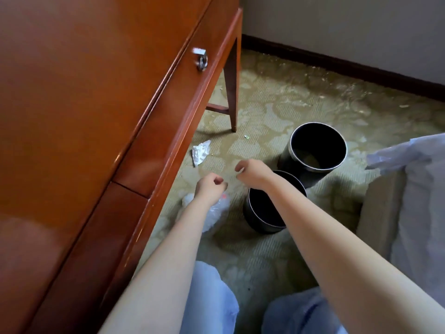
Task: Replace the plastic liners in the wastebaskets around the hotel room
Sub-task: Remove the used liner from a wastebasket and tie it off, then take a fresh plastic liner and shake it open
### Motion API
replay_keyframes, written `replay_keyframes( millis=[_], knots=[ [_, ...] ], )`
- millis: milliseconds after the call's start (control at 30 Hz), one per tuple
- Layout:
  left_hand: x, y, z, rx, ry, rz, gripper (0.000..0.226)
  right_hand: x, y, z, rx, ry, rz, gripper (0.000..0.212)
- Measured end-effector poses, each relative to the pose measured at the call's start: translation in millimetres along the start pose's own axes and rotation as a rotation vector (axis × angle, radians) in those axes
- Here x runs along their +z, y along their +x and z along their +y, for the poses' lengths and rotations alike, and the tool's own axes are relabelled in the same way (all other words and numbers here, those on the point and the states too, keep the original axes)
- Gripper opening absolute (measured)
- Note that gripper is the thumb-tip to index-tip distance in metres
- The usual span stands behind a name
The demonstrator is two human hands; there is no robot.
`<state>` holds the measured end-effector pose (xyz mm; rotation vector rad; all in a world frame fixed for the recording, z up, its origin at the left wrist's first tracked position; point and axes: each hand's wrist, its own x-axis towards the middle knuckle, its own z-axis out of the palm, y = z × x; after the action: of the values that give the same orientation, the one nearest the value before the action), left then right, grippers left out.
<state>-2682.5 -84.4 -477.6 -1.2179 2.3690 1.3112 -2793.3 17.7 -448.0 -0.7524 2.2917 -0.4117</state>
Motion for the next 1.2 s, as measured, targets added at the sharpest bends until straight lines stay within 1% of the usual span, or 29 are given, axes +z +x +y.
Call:
replay_keyframes(
  millis=[167,333,433,533,600,733,833,900,1033,1200],
  knots=[
    [-52,-75,65,0.027,0.04,-0.067,0.027,-73,-77,-36,0.05,-0.017,-0.001,0.037],
    [-114,-153,123,0.078,0.048,-0.11,0.018,-132,-162,-73,0.042,-0.057,-0.03,0.037],
    [-145,-199,145,0.106,0.038,-0.068,0.015,-159,-209,-99,0.0,-0.082,-0.035,0.036],
    [-172,-244,154,0.13,0.015,0.016,0.012,-178,-245,-127,-0.074,-0.091,-0.037,0.035],
    [-191,-274,153,0.113,-0.025,0.083,0.014,-185,-264,-151,-0.144,-0.114,-0.047,0.034],
    [-234,-337,129,0.043,-0.04,0.188,0.016,-179,-304,-204,-0.297,-0.174,-0.07,0.028],
    [-267,-384,95,-0.014,-0.101,0.294,0.016,-150,-327,-244,-0.375,-0.209,-0.11,0.025],
    [-290,-419,66,-0.052,-0.121,0.347,0.016,-125,-347,-277,-0.425,-0.253,-0.153,0.027],
    [-339,-497,-8,-0.152,-0.111,0.479,0.019,-67,-401,-357,-0.599,-0.337,-0.248,0.031],
    [-390,-622,-119,-0.265,-0.187,0.651,0.015,29,-492,-466,-0.798,-0.418,-0.334,0.033]
  ],
)
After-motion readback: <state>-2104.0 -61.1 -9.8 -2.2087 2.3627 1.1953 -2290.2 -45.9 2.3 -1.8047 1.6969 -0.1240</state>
